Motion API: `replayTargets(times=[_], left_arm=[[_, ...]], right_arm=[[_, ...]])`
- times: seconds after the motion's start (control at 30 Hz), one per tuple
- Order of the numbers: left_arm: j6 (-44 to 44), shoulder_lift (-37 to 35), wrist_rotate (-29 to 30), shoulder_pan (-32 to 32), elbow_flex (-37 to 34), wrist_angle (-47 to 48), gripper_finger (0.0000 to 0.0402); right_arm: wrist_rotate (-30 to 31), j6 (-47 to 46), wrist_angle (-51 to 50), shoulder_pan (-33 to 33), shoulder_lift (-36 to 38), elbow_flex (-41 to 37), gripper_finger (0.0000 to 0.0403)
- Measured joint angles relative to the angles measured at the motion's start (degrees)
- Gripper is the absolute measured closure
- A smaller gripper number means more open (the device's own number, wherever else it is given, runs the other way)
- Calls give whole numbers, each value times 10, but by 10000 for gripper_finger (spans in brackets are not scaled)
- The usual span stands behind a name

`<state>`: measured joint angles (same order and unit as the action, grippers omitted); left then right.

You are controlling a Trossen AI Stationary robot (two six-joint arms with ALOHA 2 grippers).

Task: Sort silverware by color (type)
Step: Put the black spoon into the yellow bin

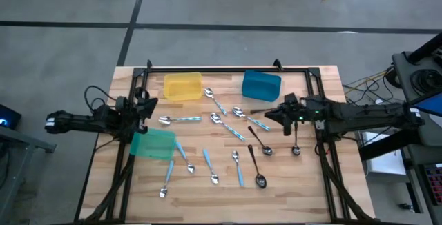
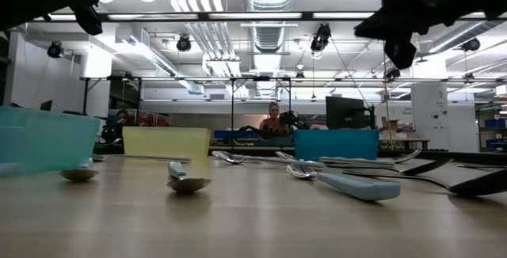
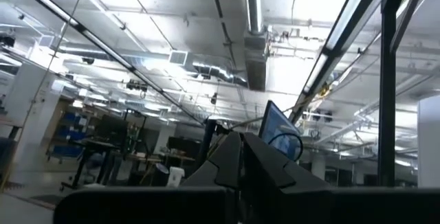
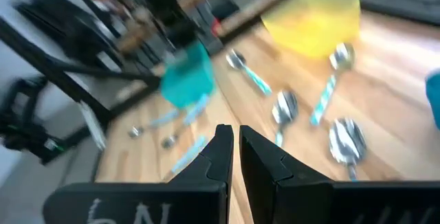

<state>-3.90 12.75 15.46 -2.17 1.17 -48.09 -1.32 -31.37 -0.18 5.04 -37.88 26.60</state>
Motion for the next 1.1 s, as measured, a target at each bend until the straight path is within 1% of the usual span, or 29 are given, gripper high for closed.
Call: replayTargets(times=[0.17,0.3,0.37,0.47,0.6,0.7,0.77,0.83,0.93,1.03,1.1], left_arm=[[-23,20,0,0,4,3,400],[-27,51,-9,0,30,22,400],[-21,67,-15,0,50,46,400],[3,89,-15,0,89,102,400],[47,115,-10,0,151,205,400],[88,133,-8,0,197,287,400],[109,146,10,0,229,343,400],[122,160,47,0,261,399,400],[139,182,111,0,301,469,400],[152,202,152,0,325,511,400],[168,213,163,0,333,518,400]], right_arm=[[-1,-47,-89,0,-52,71,385],[-2,-105,-161,0,-90,108,385],[-1,-141,-202,1,-104,127,385],[-2,-206,-278,5,-125,149,385],[-3,-297,-390,8,-146,166,385],[-14,-340,-467,13,-152,167,385],[-20,-351,-502,18,-155,166,385],[-21,-349,-523,20,-155,166,385],[-20,-313,-525,20,-155,164,385],[-19,-276,-509,20,-156,164,385],[-16,-267,-498,20,-159,164,385]])
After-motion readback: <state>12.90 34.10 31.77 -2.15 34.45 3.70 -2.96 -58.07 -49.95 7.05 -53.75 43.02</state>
